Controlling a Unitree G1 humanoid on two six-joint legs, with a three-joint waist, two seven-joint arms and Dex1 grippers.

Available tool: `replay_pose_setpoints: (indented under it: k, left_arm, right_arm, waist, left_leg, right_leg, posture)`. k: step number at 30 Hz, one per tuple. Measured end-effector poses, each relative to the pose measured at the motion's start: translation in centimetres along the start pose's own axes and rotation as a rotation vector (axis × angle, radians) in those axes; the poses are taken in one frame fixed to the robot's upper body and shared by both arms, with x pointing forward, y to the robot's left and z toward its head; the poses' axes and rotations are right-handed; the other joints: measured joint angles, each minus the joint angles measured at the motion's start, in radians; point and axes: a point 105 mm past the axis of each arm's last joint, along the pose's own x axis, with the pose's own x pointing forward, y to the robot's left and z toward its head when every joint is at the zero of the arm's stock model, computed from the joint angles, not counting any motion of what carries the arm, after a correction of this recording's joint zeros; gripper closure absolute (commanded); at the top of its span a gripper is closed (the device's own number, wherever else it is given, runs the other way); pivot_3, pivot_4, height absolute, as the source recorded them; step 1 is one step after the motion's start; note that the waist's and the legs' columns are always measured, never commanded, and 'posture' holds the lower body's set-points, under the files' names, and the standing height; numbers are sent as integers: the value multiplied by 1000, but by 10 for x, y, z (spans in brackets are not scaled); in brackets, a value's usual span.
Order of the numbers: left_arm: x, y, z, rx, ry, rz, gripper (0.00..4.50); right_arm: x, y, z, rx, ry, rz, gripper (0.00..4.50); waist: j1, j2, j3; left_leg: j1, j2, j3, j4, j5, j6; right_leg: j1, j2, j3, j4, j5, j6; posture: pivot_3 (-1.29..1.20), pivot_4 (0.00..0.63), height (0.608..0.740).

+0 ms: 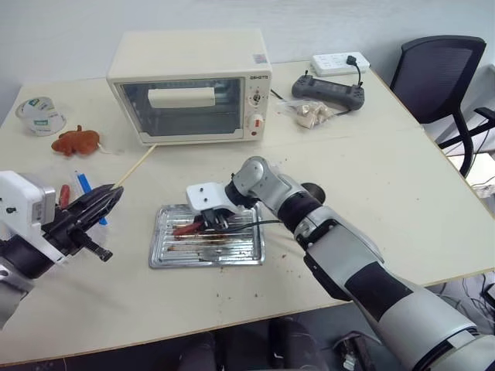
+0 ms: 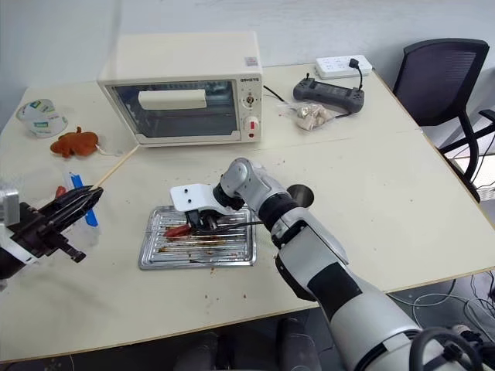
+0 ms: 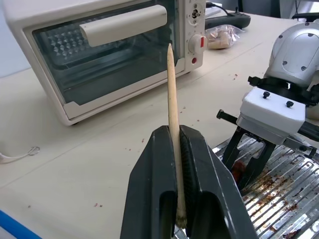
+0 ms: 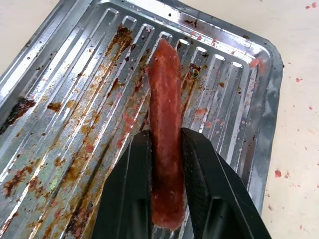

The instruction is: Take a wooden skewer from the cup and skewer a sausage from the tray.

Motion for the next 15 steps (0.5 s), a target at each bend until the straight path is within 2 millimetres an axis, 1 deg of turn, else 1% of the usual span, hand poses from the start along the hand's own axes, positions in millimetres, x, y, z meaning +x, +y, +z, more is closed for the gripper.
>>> replay_pose_setpoints:
  k: [1, 4, 6, 9, 12, 15]
  left_arm:
    - [1, 0, 1, 5, -3, -2, 4500]
    - [6, 4, 4, 17, -15, -10, 4500]
    - [7, 5, 5, 23, -19, -12, 4500]
    - [12, 0, 5, 21, -23, -45, 4500]
    - [16, 0, 2, 7, -23, -74, 4500]
    - [21, -3, 3, 4, -23, -111, 4500]
  right_arm:
    - [-1, 1, -1, 4, -1, 4, 3622]
    - [0, 3, -2, 6, -11, 6, 4197]
    - [0, 3, -1, 1, -22, 1, 4197]
    - [-3, 3, -2, 17, -25, -1, 4197]
    - [-19, 1, -7, 27, -4, -1, 4197]
    - [-48, -4, -6, 16, 3, -19, 4197]
  waist:
    - [0, 0, 0]
    - [0, 0, 0]
    - [0, 0, 0]
    - [0, 0, 0]
    - [2, 0, 0]
    - [7, 0, 0]
  left_leg:
    - [0, 0, 0, 0, 0, 0]
    - [1, 0, 0, 0, 0, 0]
    - [1, 0, 1, 0, 0, 0]
    - [1, 0, 1, 0, 0, 0]
    - [1, -1, 1, 1, 0, 0]
    - [0, -1, 0, 1, 1, 0]
  right_leg:
    - [0, 0, 0, 0, 0, 0]
    - [0, 0, 0, 1, 0, 0]
    - [0, 0, 0, 1, 0, 0]
    - [0, 1, 0, 1, 0, 0]
    - [0, 0, 0, 1, 0, 0]
    - [0, -1, 0, 1, 0, 0]
  posture:
    - [0, 150, 740]
    - [0, 150, 740]
    - [0, 150, 740]
    - [0, 150, 740]
    - [0, 150, 740]
    - [0, 150, 740]
